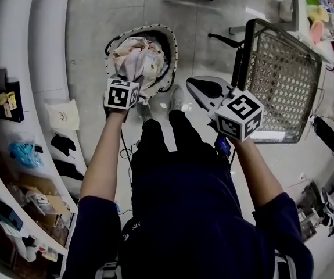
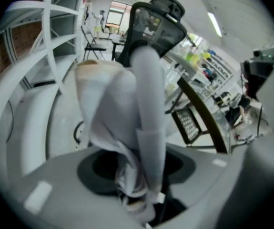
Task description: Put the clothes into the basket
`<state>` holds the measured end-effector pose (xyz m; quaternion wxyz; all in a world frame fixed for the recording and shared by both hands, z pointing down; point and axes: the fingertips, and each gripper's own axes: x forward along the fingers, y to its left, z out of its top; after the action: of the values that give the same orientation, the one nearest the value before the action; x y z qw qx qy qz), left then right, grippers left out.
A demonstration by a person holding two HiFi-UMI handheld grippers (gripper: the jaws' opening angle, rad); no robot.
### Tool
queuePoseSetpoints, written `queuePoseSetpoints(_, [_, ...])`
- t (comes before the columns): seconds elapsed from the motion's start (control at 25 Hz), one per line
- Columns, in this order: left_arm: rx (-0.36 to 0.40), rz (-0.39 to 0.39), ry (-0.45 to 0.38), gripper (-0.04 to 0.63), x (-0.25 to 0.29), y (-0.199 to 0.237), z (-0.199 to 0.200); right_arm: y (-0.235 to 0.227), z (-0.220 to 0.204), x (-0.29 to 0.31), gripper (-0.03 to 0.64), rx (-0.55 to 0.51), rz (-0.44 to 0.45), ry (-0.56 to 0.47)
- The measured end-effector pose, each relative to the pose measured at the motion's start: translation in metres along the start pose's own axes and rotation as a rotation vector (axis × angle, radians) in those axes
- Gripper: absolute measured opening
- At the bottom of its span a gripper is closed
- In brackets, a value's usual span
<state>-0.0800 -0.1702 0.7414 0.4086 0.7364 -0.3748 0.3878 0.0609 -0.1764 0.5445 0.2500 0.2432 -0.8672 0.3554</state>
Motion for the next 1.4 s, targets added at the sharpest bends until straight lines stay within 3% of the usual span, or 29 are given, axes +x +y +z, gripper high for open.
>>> queuePoseSetpoints(0.28, [-0.003,0.030,-0.102,0.210,-0.020,0.004,0.032,0.004,0.001,0.005,0.008,-0.008,0.015,0.000])
queuePoseSetpoints(0.52, [0.003,0.036,-0.139,0.210,-0.038,0.005,0.038,0.012,0.007,0.008,0.008,-0.016,0.031,-0.009])
queuePoseSetpoints(0.76, [-0.009,-0.011,-0.227,0.204,-0.073,-0.016,0.041,0.021,0.018,0.009,0.008,-0.027,0.037,-0.033])
queuePoseSetpoints(1.0, [0.023,-0.026,-0.342,0.081,-0.123,-0.034,0.050,0.033,0.034,0.008,0.008,-0.045,0.035,-0.069])
queuePoseSetpoints(1.24, [0.061,-0.029,-0.434,0.014,-0.178,-0.043,0.061,0.052,0.044,0.005,0.008,-0.053,0.034,-0.109])
queuePoseSetpoints(1.4, [0.086,-0.045,-0.495,0.005,-0.215,-0.053,0.069,0.070,0.055,-0.002,0.008,-0.052,0.036,-0.155])
